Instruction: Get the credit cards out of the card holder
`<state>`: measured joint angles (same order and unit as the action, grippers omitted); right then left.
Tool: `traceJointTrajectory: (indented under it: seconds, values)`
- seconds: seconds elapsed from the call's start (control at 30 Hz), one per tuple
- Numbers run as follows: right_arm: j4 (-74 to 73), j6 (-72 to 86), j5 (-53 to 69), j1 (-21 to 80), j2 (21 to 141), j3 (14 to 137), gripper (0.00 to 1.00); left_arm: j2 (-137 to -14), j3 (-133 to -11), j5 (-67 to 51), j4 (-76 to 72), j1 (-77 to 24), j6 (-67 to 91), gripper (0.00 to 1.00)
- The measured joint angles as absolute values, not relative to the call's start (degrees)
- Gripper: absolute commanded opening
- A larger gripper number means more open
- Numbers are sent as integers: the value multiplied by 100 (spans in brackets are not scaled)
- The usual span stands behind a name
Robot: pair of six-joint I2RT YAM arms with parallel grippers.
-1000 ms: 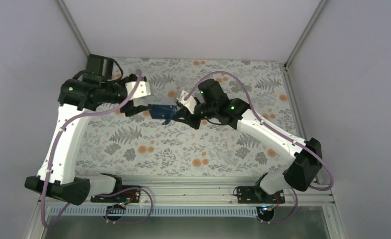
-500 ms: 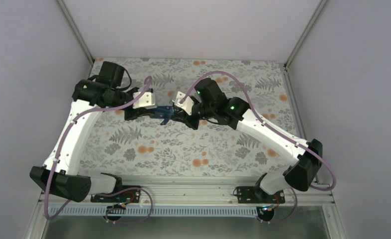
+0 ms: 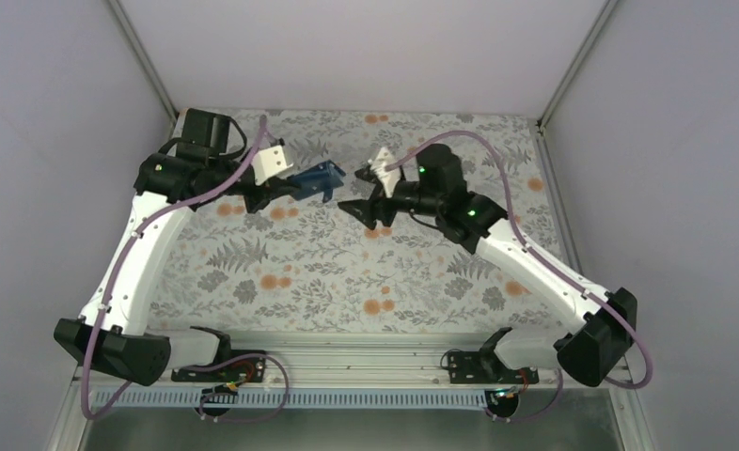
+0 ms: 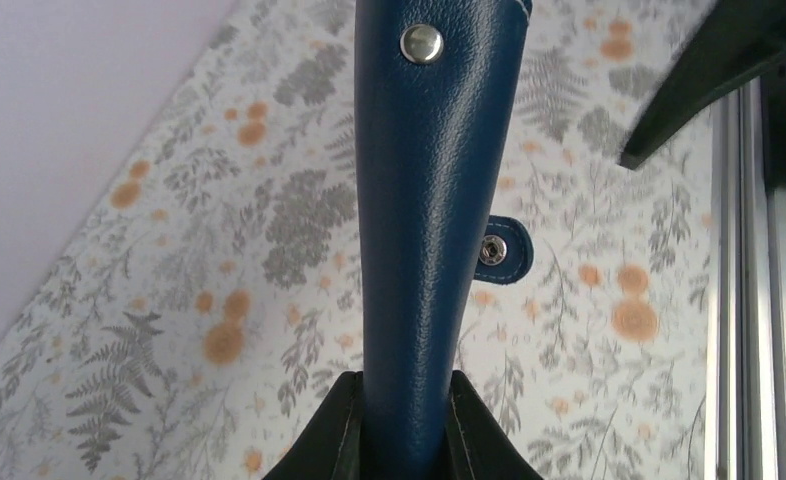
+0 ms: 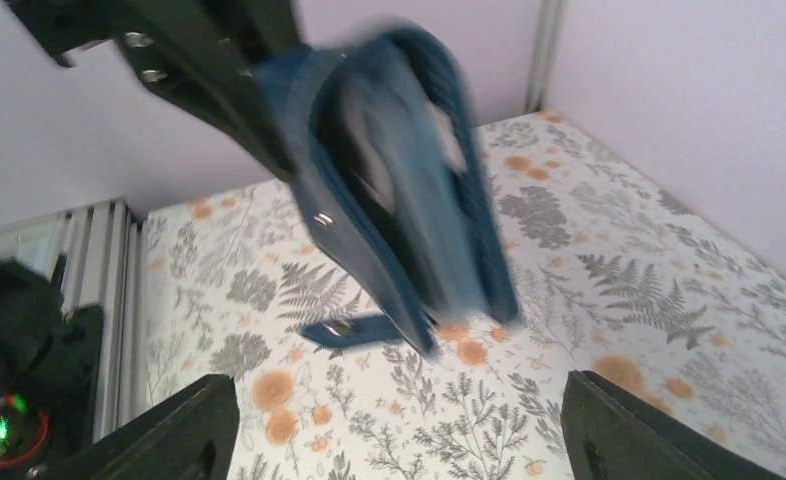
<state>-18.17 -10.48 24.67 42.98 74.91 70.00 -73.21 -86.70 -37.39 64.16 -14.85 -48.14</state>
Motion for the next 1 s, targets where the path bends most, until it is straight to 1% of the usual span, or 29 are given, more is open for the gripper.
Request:
traceJointTrajectory:
  seconds: [0.03, 0.07, 0.13, 0.27, 0.33, 0.53, 0.67, 0.73, 0.77, 0.83, 0.93, 1.0]
  values:
    - [-1538, -834, 2650, 4095, 7415, 6834, 98, -7321, -8670, -3848, 6250, -1466, -4593, 2]
    - [-1267, -613, 2849, 3948, 7363, 6681, 99, -7321, -8672, -3966, 6156, -1444, -4453, 2]
    - [-701, -224, 3280, 3715, 7310, 6405, 99, -7321, -8705, -4261, 6042, -1426, -4209, 2]
    - [266, 561, 3946, 3684, 7314, 6252, 99, -7310, -8855, -4512, 5680, -1441, -3481, 2]
    - [611, 884, 3948, 3684, 7317, 6272, 99, -7293, -8886, -4403, 5446, -1441, -3098, 2]
    - [1210, 2025, 3354, 3688, 7669, 6600, 99, -7251, -8888, -4158, 5019, -1437, -2270, 2]
    - [1402, 2394, 3282, 3693, 8123, 6716, 93, -7251, -8888, -4307, 4906, -1437, -2047, 2]
    - [1413, 2414, 3332, 3693, 8261, 6716, 91, -7251, -8888, -4355, 4873, -1437, -2008, 2]
    - [1417, 2390, 3356, 3693, 8296, 6707, 89, -7251, -8888, -4383, 4871, -1437, -2003, 2]
    - [1511, 2261, 3422, 3647, 8259, 6593, 86, -7251, -8903, -4460, 4875, -1437, -2005, 2]
    - [1712, 2018, 3616, 3516, 8051, 6237, 79, -7238, -8978, -4530, 4897, -1437, -2038, 2]
    - [1712, 1857, 3717, 3378, 8001, 6173, 78, -7194, -8989, -4606, 4899, -1437, -2064, 2]
